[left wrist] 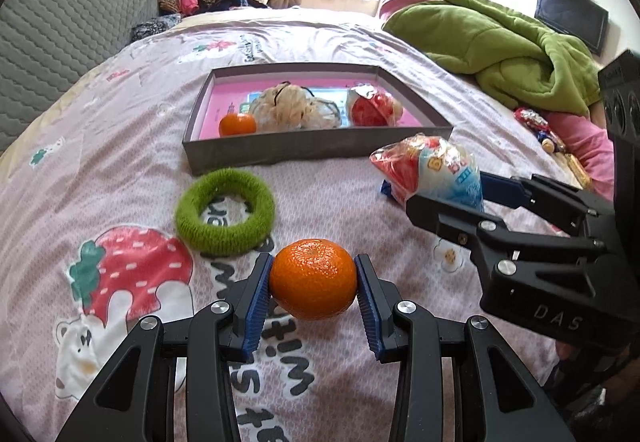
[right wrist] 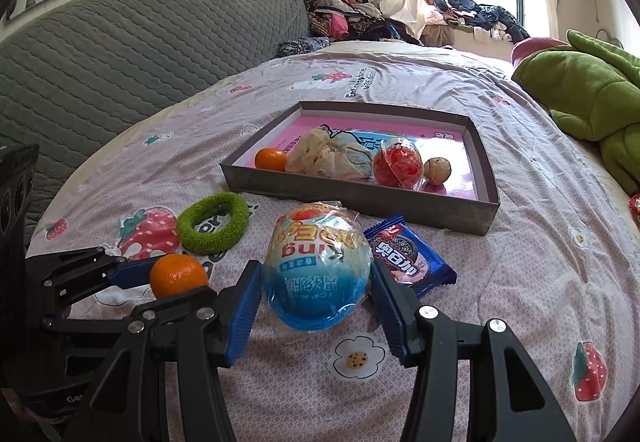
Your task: Organize objects
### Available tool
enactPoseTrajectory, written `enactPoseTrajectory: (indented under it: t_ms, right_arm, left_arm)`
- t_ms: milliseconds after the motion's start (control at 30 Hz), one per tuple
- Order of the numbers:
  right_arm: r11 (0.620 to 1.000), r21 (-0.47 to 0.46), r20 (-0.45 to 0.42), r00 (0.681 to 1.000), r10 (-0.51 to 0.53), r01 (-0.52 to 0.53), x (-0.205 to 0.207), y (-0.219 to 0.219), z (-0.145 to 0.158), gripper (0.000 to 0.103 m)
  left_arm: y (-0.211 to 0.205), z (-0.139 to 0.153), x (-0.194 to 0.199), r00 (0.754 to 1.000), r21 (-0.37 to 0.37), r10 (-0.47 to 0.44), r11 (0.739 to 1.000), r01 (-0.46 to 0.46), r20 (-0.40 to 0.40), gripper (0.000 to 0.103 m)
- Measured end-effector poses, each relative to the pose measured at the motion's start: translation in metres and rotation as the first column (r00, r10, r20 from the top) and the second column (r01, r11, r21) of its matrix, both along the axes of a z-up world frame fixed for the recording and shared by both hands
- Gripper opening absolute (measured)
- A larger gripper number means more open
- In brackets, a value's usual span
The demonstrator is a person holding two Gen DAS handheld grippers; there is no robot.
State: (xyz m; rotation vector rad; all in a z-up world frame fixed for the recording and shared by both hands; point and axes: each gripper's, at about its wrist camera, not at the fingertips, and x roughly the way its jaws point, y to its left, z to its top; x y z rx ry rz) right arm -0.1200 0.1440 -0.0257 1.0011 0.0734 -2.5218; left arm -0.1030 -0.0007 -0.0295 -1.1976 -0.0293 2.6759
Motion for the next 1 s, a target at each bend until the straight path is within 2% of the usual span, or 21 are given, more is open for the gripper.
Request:
enactPoseTrajectory:
  t_ms: [467, 1000]
  right_arm:
    - [0.999, -0.023, -0.025, 0.999, -0.031, 0.031, -0.001, 0.01, 0.009, 0.054]
    - [0.998, -0.049, -0.048, 0.997, -0.053, 0.051, -0.005, 0.018, 0.021, 0.054]
  left_arm:
    - [0.002, 0.026, -0.014, 0.998, -0.008, -0.004, 1.0, 0.004, -0.06, 0.042]
    - [-0.002, 0.04, -0.028, 0.996, 0.003, 0.007, 1.0, -0.006, -0.085, 0.042]
